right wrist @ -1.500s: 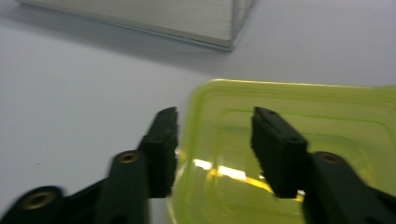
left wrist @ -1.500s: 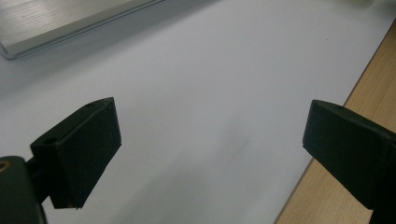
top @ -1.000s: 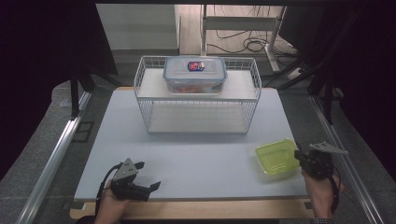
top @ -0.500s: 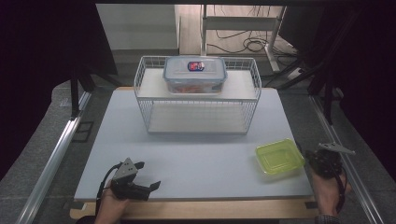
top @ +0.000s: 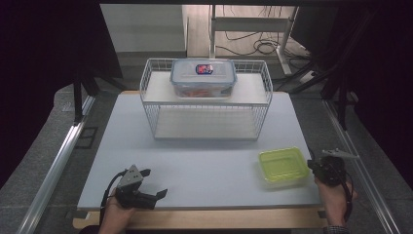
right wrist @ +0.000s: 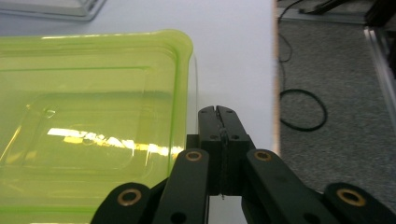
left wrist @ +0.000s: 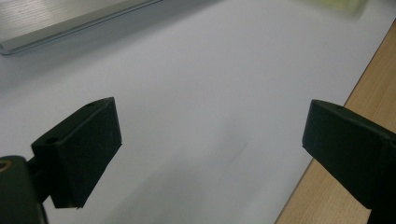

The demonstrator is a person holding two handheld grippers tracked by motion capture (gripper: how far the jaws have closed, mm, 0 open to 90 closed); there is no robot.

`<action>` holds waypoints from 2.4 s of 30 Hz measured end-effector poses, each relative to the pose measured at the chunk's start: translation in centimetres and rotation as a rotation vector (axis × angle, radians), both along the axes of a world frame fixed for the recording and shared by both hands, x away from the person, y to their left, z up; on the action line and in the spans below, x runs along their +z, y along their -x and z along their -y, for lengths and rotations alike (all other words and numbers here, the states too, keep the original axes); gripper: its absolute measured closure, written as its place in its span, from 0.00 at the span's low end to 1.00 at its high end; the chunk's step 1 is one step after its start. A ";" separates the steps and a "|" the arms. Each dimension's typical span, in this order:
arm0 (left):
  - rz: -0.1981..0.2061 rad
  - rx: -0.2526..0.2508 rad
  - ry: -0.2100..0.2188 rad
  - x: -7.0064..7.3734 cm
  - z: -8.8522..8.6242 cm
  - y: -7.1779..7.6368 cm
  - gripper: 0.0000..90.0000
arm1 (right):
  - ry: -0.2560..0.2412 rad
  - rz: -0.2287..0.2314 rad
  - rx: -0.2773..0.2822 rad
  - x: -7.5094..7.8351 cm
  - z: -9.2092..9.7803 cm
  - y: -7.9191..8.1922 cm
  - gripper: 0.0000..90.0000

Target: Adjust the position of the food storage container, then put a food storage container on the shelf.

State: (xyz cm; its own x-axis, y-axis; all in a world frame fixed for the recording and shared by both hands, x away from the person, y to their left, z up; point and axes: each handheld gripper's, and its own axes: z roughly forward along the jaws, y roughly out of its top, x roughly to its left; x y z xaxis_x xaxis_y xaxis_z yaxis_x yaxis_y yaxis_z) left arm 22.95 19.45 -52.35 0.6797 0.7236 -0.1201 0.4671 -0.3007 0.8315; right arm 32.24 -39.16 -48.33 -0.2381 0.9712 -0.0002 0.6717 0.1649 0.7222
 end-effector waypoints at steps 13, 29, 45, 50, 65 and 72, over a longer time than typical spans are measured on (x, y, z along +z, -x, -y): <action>0.002 0.002 0.007 0.0 -0.1 0.0 0.05 | -0.019 -0.037 0.093 -0.2 -3.5 0.0 1.00; 0.000 0.001 0.005 0.0 0.0 0.0 0.05 | -0.034 -0.057 0.207 -0.5 -9.8 -0.4 0.99; -0.001 0.002 -0.002 0.0 0.0 0.0 0.05 | -0.057 -0.053 0.358 -0.8 -15.9 -0.3 0.99; -0.001 0.002 -0.003 -0.1 0.0 -0.1 0.05 | -0.059 -0.044 0.390 -1.2 -17.5 -0.2 0.99; -0.014 -0.003 -0.001 -0.1 -0.1 0.0 0.06 | -0.092 -0.044 0.437 -0.9 -17.9 -0.1 0.70; -0.017 -0.004 -0.001 -0.1 -0.1 -0.1 0.06 | -0.230 -0.061 0.414 -0.6 -16.3 -0.2 0.54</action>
State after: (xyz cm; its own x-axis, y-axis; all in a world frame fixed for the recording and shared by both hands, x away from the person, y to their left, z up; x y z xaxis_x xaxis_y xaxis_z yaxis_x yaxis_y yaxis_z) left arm 23.03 19.53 -52.46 0.6804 0.7210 -0.1311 0.4798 -0.3031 0.8234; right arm 32.39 -22.87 -48.89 -0.5981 0.7677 0.2300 0.6256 0.2679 0.7327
